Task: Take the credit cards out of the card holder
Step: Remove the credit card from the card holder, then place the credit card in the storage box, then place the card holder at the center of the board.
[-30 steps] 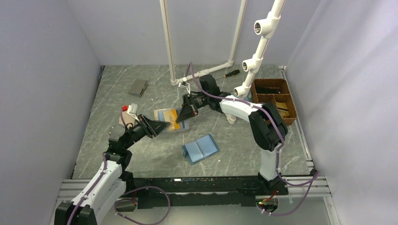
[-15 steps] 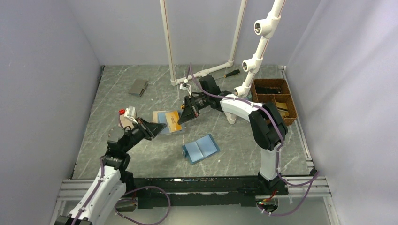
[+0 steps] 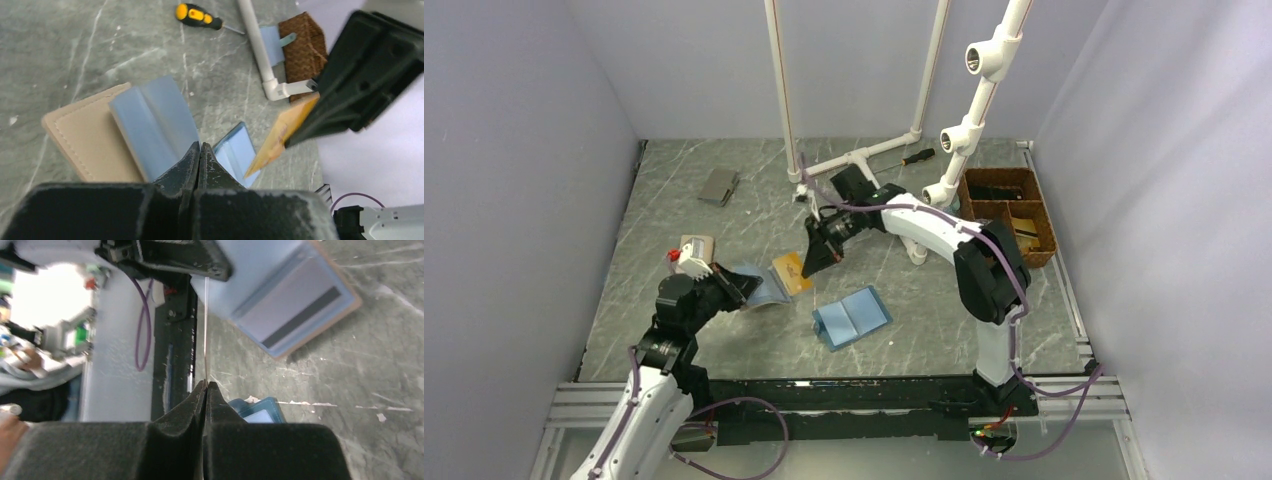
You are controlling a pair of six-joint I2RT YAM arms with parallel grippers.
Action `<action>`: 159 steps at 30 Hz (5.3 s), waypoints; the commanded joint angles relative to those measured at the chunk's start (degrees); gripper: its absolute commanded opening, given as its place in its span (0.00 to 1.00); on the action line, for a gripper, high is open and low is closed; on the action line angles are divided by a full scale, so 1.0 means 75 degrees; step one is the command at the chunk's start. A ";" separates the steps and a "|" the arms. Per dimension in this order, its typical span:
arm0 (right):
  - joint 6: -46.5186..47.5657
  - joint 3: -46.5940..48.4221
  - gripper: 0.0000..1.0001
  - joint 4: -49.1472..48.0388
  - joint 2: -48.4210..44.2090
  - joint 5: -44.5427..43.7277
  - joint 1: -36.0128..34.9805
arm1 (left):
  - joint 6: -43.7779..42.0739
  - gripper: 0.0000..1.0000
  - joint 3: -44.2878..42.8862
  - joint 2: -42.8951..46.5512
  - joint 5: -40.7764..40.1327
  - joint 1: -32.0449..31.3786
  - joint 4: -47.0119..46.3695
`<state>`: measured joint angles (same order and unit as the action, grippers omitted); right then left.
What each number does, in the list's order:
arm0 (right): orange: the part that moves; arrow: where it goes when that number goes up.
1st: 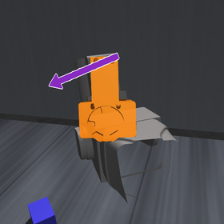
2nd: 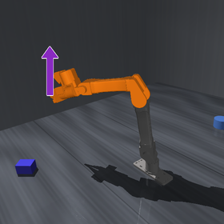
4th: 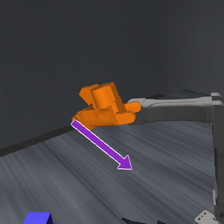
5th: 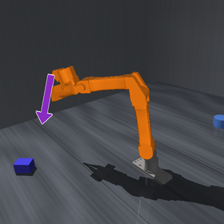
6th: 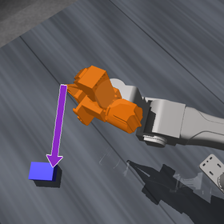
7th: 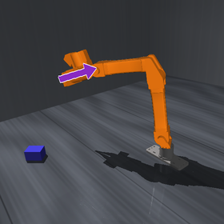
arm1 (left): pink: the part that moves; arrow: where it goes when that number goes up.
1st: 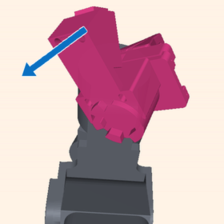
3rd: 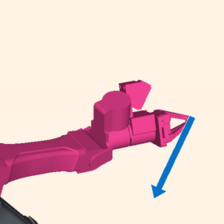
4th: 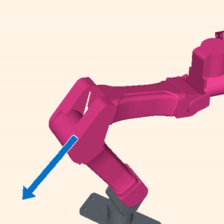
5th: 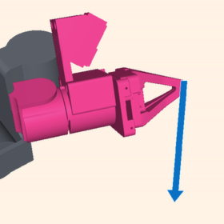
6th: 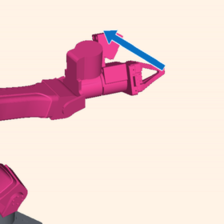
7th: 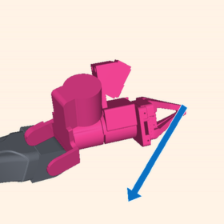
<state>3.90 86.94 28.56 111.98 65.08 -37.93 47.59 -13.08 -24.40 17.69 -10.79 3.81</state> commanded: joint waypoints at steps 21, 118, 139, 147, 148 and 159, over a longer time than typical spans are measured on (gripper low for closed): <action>0.8025 -0.2910 0.00 0.4894 -0.5358 -0.4884 -0.0087 | -0.0405 0.00 -0.0824 -0.0674 -0.0238 0.0044 0.1011; 0.4939 0.0651 0.00 0.3654 -0.1370 -0.5326 0.8869 | -0.1145 0.00 -0.0936 -0.0852 -0.0332 0.0073 0.1077; 0.3736 0.0270 0.36 0.2308 -0.1466 -0.6810 0.8509 | -0.1154 0.00 -0.1003 -0.0869 -0.0345 0.0079 0.1145; 0.4610 -0.0656 0.36 0.3170 -0.2639 -0.5301 0.8535 | -0.1153 0.00 -0.1055 -0.0946 -0.0280 0.0079 0.1153; 0.4776 -0.0829 0.36 0.3261 -0.2837 -0.5204 0.8549 | -0.1165 0.00 -0.1070 -0.0958 -0.0268 0.0079 0.1161; 0.8069 -0.2326 0.35 0.5036 -0.4592 -0.4385 0.8714 | -0.0938 0.00 -0.1192 -0.1365 -0.0155 0.0091 0.1243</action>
<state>51.11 71.96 58.81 82.19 27.44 27.27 39.79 -19.44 -33.17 15.31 -10.48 14.57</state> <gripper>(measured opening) 0.348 0.009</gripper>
